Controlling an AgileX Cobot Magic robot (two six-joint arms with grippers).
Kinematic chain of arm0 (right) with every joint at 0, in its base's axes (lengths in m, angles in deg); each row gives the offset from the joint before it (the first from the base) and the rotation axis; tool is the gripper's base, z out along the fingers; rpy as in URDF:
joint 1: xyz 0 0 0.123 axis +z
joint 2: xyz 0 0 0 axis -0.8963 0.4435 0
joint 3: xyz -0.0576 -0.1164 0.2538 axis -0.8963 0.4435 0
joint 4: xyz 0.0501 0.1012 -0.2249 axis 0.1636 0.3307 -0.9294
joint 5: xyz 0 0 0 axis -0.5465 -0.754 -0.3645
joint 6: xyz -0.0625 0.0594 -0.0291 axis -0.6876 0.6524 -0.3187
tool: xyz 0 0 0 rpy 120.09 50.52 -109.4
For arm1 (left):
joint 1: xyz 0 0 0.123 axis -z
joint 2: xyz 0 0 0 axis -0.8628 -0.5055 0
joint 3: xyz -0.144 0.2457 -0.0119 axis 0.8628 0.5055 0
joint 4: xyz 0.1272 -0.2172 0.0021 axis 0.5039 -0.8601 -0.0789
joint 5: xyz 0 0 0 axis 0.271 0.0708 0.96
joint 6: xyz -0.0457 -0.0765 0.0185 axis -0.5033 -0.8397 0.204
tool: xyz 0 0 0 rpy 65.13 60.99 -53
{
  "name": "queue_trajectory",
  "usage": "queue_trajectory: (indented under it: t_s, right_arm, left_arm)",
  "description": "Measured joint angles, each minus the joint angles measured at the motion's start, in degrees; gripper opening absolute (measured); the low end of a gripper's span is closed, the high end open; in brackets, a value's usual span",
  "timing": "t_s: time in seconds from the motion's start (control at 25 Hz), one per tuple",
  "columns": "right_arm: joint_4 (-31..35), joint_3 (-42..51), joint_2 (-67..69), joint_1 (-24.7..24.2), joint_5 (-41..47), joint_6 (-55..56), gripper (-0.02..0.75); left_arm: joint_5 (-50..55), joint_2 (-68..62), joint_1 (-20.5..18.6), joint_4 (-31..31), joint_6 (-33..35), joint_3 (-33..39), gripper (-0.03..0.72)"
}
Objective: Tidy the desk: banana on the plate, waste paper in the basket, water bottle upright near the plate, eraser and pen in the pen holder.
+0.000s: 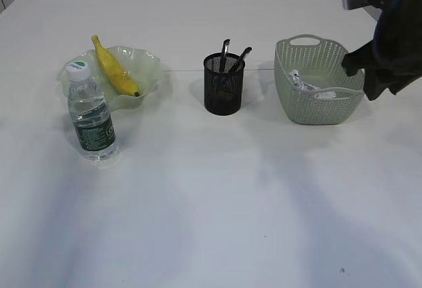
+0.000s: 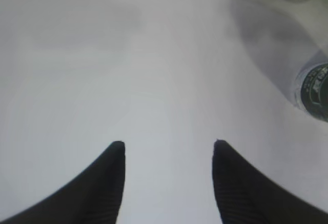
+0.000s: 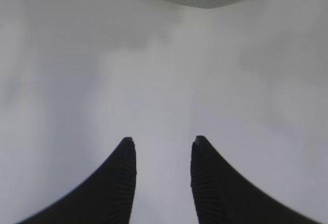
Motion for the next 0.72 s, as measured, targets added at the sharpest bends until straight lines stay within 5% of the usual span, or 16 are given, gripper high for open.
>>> queue_trajectory:
  t_s: [0.12,0.4,0.72]
  right_arm:
    - [-0.2,0.0,-0.2,-2.7,0.5,0.1,0.274]
    - [0.2,1.1,-4.9,-4.9,1.8,-1.9,0.281]
    - [0.5,8.0,-18.1,-5.1,2.3,-2.0,0.323]
  left_arm:
    - [1.2,1.6,0.0,1.6,-0.2,0.1,0.456]
    - [1.7,8.6,-0.4,5.3,-0.3,8.9,0.475]
    - [1.7,21.6,-1.3,0.8,-1.1,20.8,0.475]
